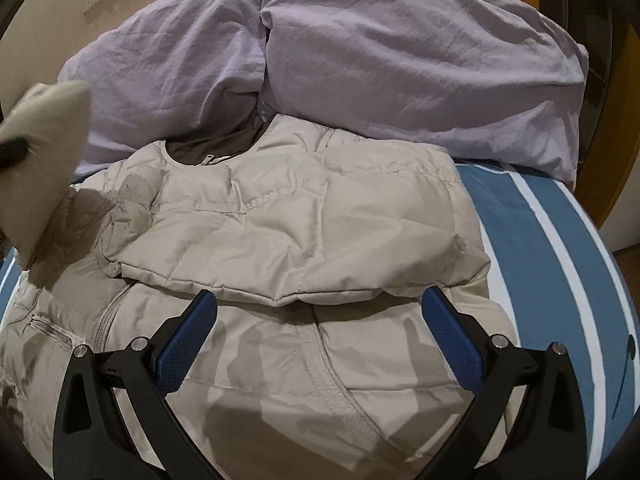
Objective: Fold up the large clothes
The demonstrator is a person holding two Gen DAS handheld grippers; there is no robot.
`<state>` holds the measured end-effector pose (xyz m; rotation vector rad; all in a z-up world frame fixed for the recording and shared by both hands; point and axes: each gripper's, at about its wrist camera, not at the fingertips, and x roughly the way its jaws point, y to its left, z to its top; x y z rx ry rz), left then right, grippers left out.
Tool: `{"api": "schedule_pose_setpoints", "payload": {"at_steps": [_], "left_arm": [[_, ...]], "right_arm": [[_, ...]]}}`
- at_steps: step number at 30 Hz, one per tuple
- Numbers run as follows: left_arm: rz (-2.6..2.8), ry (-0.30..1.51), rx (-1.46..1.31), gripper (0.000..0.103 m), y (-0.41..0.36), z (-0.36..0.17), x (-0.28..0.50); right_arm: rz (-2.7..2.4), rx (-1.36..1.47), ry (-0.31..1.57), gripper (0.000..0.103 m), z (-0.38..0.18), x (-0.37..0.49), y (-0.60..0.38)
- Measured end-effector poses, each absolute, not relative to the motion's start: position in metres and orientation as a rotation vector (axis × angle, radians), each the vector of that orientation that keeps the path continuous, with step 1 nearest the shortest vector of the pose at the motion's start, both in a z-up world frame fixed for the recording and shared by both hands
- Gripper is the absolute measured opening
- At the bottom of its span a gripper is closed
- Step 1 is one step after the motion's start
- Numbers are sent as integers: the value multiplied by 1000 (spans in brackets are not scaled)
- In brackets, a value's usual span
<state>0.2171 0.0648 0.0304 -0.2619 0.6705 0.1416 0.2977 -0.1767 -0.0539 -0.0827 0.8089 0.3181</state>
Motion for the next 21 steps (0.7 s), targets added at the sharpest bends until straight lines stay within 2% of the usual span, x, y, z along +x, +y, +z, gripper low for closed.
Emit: {"api": "schedule_pose_setpoints", "payload": {"at_steps": [7,10,13,15,17,21], "left_arm": [[121,766,-229,17,33,-5,251],[127,800,-207,21,25,-16,257],[116,806,-209,32,24,-16,256],[101,795,-218,45,25,-12,254],[107,773,-204,52,24,-5,250],[125,757,-184,53,24,0,249]], "right_arm": [[342,-18,812,102,-63,301,-186],[349,15,826,102,-67,304,-191],[351,43,838,102,-70,307,-195],[352,51,839,102,-70,307,-195],[352,51,839,102,-70,307,-195],[351,53,838,102,-71,307,-196]]}}
